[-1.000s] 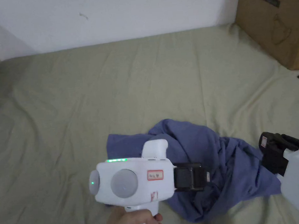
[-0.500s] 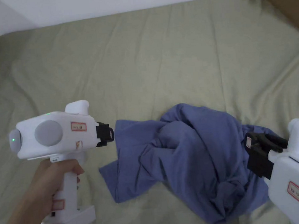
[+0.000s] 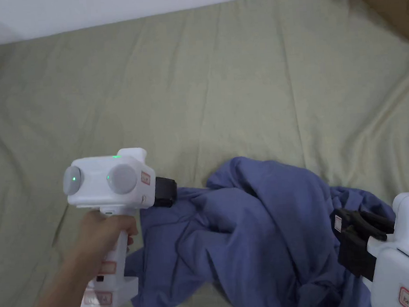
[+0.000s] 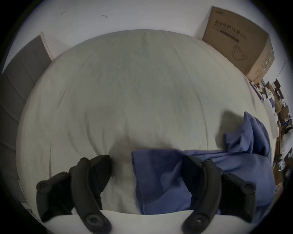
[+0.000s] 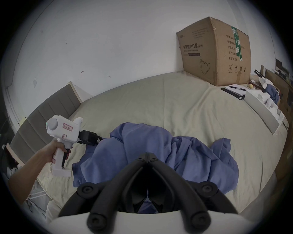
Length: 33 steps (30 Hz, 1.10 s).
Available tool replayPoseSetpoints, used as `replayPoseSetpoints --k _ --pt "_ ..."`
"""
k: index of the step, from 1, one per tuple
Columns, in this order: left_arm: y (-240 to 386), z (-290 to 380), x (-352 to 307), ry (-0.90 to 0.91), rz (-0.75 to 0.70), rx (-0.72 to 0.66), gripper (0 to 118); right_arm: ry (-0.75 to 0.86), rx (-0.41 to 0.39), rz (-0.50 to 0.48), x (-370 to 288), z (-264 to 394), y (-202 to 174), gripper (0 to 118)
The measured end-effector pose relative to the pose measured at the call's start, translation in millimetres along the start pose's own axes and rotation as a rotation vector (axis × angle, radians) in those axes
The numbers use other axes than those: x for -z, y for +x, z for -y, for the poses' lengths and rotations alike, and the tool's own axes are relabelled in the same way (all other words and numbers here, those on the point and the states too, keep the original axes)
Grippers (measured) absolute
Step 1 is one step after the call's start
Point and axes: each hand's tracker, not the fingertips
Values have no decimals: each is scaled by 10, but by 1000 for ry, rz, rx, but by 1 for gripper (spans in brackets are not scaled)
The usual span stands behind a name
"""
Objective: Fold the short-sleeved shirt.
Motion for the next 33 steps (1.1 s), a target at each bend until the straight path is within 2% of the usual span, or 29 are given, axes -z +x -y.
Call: replayPoseSetpoints --k 1,3,5,6,8,11,13,15,16,17,18,19,20,23,27,29,30,31,33 --pt "26 9 -56 41 7 -47 73 -3 4 0 8 4 15 0" --pt "92 18 -117 65 -23 14 39 -7 8 7 33 13 30 0" --pt "47 25 -150 53 -41 16 2 -15 10 8 56 -2 41 0" --pt "16 17 -156 50 -61 5 2 -17 11 6 52 -14 43 0" --pt "-100 3 -209 39 4 -38 2 -16 18 -21 65 -85 62 0" --pt "-143 24 -407 66 15 -22 2 -27 11 -57 157 -328 109 0" --pt "-148 81 -603 100 34 -23 2 -64 -57 -128 309 -550 131 0" --pt "-180 127 -745 115 55 -29 2 -109 -116 -188 555 -791 109 42" --pt "-200 160 -816 123 68 -32 2 -137 -135 -199 702 -903 87 55" --pt "-218 186 -871 134 76 -38 2 -171 -181 -212 869 -994 59 55" --pt "-237 210 -918 141 82 -42 2 -229 -241 -220 1064 -1079 20 93" --pt "-250 237 -963 143 85 -43 2 -262 -280 -227 1257 -1156 -21 112" --pt "-291 246 -952 147 87 -45 2 -283 -301 -246 1418 -1214 -52 116" --pt "-320 312 -1035 157 94 -40 2 -395 -335 -231 1871 -1339 -155 110" --pt "-350 371 -1091 170 116 -46 2 -574 -335 -84 2485 -1225 -170 107" --pt "-335 401 -1091 186 111 -37 2 -645 -330 -123 2610 -1099 -188 94" --pt "-333 404 -1069 183 104 -22 2 -674 -334 -160 2637 -1018 -212 95" --pt "-337 404 -1052 168 99 -19 2 -597 -415 -84 2580 -972 -264 93" --pt "-328 429 -1032 160 102 -12 2 -599 -463 -46 2513 -979 -384 80"
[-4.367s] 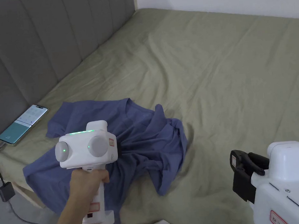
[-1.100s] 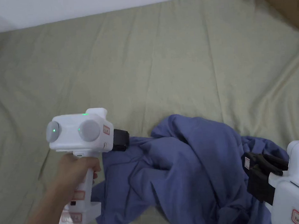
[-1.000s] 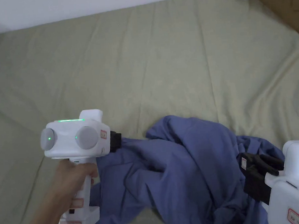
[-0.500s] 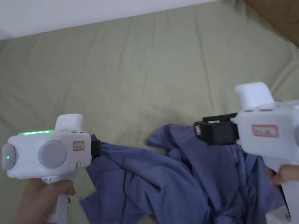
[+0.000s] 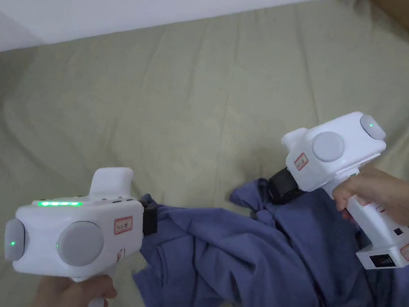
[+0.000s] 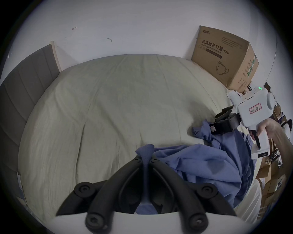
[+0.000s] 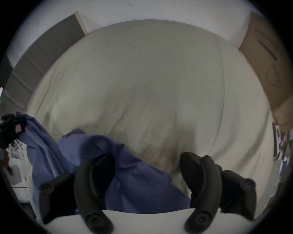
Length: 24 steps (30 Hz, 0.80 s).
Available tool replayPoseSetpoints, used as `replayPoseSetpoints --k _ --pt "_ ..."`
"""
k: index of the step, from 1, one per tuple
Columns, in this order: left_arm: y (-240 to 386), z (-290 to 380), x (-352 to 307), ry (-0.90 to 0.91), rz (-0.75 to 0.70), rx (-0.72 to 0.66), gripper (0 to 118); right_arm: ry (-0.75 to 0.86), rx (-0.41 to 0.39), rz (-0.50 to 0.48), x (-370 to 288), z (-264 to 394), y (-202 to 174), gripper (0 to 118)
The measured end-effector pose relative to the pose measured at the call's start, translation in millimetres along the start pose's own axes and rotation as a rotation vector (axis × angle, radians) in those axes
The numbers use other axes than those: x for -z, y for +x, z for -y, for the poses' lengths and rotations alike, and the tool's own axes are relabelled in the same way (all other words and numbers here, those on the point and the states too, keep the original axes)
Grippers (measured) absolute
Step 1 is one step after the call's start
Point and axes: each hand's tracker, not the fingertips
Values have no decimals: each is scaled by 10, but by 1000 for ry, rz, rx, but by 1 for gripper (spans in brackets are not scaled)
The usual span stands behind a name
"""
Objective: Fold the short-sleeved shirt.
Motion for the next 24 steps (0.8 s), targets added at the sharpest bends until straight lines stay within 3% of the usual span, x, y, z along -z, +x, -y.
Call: replayPoseSetpoints --k 1,4,7,11,24 --pt "0 7 -9 1 -5 2 2 -3 0 -1 -23 -15 -37 68" --pt "-2 21 -61 8 -18 -1 2 -15 -73 60 -126 -21 -196 5" --pt "-17 18 -139 26 -14 -25 2 -35 -84 47 -177 -19 -217 5" --pt "-25 -20 -334 45 -35 -20 2 33 65 -17 -558 -64 -46 5" --pt "-515 -548 -2079 363 -179 -60 2 550 206 53 -3399 78 617 5"
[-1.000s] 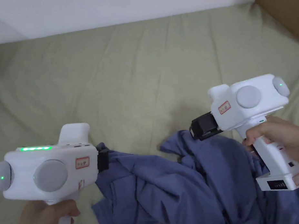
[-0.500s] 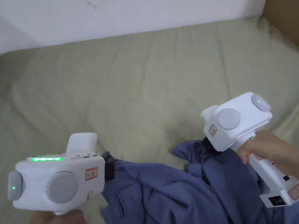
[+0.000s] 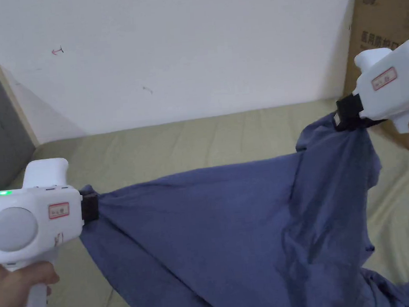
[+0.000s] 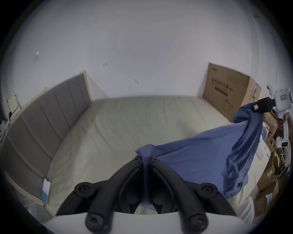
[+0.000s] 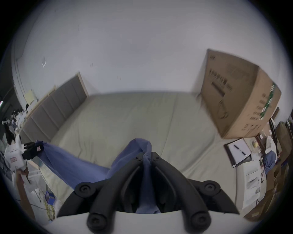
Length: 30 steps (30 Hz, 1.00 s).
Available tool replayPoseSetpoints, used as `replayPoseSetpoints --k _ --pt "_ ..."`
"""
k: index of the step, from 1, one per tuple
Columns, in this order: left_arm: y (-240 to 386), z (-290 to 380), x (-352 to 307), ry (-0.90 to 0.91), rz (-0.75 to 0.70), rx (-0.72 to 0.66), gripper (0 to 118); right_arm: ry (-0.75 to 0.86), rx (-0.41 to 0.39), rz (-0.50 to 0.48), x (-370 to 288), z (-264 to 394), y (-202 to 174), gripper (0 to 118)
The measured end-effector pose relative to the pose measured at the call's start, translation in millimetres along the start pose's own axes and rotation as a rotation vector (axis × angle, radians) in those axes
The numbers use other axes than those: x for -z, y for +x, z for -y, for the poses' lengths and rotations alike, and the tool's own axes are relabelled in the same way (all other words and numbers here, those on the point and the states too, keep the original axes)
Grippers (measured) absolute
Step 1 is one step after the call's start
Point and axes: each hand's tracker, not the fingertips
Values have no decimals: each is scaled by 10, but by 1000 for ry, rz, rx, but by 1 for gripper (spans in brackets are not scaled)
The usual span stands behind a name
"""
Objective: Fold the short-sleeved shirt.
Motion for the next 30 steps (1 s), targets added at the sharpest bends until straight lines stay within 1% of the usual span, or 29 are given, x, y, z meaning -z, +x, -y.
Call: replayPoseSetpoints --k 2,4,6,8,10,13,16,19,22,27,30 --pt "-90 -163 -225 48 -1 -22 2 63 27 -19 -346 -114 56 5" --pt "-108 -339 -454 95 1 -20 2 116 79 -62 -671 -208 91 5" --pt "-104 -520 -679 151 6 -1 2 153 60 -81 -915 -294 92 5" --pt "-77 -697 -877 199 -3 13 2 183 26 -69 -1151 -344 91 5" --pt "-68 -846 -1042 244 -35 40 2 205 48 -82 -1303 -367 142 5" --pt "-58 -1021 -1231 266 -31 44 2 218 66 -106 -1504 -362 194 5" --pt "-37 -1146 -1349 286 -45 57 2 226 56 -108 -1579 -376 223 5" --pt "6 -1201 -1449 297 -47 70 2 233 76 -127 -1605 -401 259 5" --pt "10 -1270 -1476 296 -34 62 2 236 96 -124 -1591 -494 255 5" --pt "36 -1606 -1451 302 -44 64 2 270 86 -107 -1566 -881 135 5" --pt "-1 -1958 -1360 305 -54 64 2 276 85 -98 -1564 -1307 70 5"
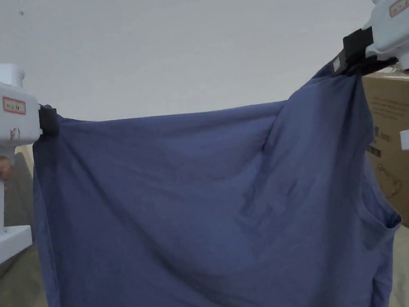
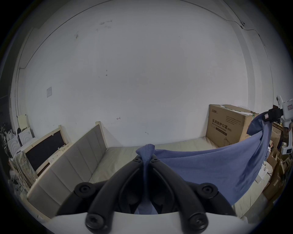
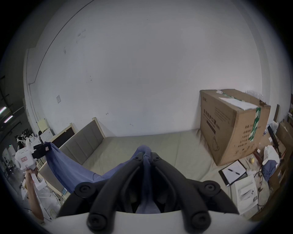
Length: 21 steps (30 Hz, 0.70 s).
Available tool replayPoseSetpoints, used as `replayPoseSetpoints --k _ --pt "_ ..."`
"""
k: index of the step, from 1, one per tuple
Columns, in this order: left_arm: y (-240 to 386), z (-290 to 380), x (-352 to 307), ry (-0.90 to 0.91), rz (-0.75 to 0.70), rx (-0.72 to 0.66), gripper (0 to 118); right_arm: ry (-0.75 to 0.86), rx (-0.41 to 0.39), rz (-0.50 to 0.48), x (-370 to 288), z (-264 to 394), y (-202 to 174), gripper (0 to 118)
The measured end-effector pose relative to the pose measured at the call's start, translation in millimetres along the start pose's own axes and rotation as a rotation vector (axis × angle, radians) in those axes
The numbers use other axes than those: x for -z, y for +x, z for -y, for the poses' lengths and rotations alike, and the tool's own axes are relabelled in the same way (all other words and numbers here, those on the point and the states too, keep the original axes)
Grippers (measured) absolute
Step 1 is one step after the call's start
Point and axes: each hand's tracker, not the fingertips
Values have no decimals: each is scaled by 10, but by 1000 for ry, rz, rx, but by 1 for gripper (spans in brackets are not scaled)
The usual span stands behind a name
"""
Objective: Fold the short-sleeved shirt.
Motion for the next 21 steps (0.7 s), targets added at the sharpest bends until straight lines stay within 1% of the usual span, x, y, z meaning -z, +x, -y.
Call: replayPoseSetpoints --k 3,7,10,11,12,16,18,20,21 --pt "-23 -320 208 31 -30 2 2 59 -10 16 120 -408 -81 5" --pt "-60 -793 522 61 -36 6 2 126 20 30 279 -831 -187 5" --pt "-71 -1058 744 83 -62 21 2 147 -6 29 394 -1033 -265 5" --pt "-83 -1115 793 99 -67 8 2 150 -13 35 444 -1084 -279 5" --pt "-99 -1177 854 116 -62 -39 2 155 -7 45 497 -1133 -286 5" --pt "-47 -1301 998 123 -84 18 2 158 -3 42 681 -1320 -251 5" --pt "-156 -1359 1193 142 -63 13 2 187 9 47 740 -1368 -231 5" --pt "-145 -1320 1214 152 -62 -13 2 195 15 37 814 -1369 -202 5" --pt "-59 -1210 1099 155 -63 4 2 192 15 39 876 -1359 -190 5"
